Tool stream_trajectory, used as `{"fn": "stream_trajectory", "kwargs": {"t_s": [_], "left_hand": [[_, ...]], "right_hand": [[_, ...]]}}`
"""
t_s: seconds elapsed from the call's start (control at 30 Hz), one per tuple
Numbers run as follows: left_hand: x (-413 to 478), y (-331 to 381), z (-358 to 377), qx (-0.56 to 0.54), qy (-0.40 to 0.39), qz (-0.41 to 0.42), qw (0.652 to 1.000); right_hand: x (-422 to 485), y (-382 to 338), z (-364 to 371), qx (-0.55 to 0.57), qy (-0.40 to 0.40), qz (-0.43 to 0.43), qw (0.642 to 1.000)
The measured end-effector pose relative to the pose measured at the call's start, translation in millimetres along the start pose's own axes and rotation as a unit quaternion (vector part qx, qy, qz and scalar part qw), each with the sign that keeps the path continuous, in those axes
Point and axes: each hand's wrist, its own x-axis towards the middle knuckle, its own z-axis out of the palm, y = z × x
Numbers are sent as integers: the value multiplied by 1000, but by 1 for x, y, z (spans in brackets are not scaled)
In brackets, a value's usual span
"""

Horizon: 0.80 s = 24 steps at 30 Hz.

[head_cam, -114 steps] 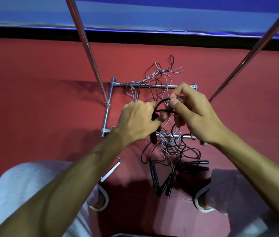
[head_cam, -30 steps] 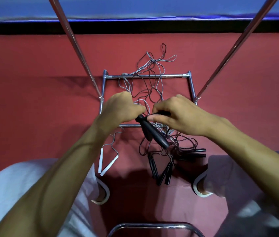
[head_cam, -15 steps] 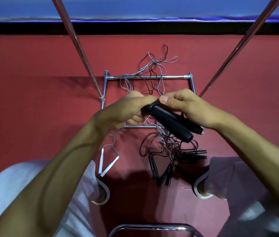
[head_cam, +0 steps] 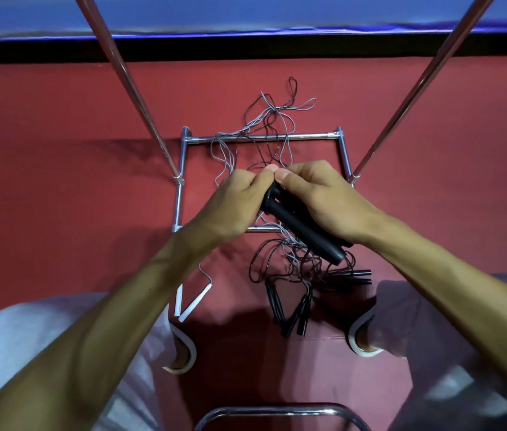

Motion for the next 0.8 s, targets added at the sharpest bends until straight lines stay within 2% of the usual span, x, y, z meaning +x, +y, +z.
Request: {"fn": "stream_trajectory", "kwargs": {"t_s": [0.13,0.3,0.4,0.5,0.57,0.67,0.73,0.8], "left_hand": [[0,3,-8,-51,-36,-11,998],[-5,13,-13,-112,-104,-45,987],[-8,18,-17,-178,-145,-66,971],[-11,19,-20,-257,-185,-97,944],[-10,20,-20,-317,-217,-128,914],[-4,16,-17,-402,-230,-166,871],[0,13,-15,-444,-210,-181,852],[3,11,-13,-463,-157,-186,852]], "right_hand": [[-1,-1,-3,19,-8,-9,1000],[2,-4,-22,6,-32,-60,998],[3,-8,-29,-11,-66,-92,993],[10,-6,-29,-34,-64,-135,988],[13,0,-29,-64,-28,-128,989],[13,12,-24,-127,75,-158,976],[11,17,-15,-161,124,-175,963],[9,20,-3,-185,141,-161,959]]}}
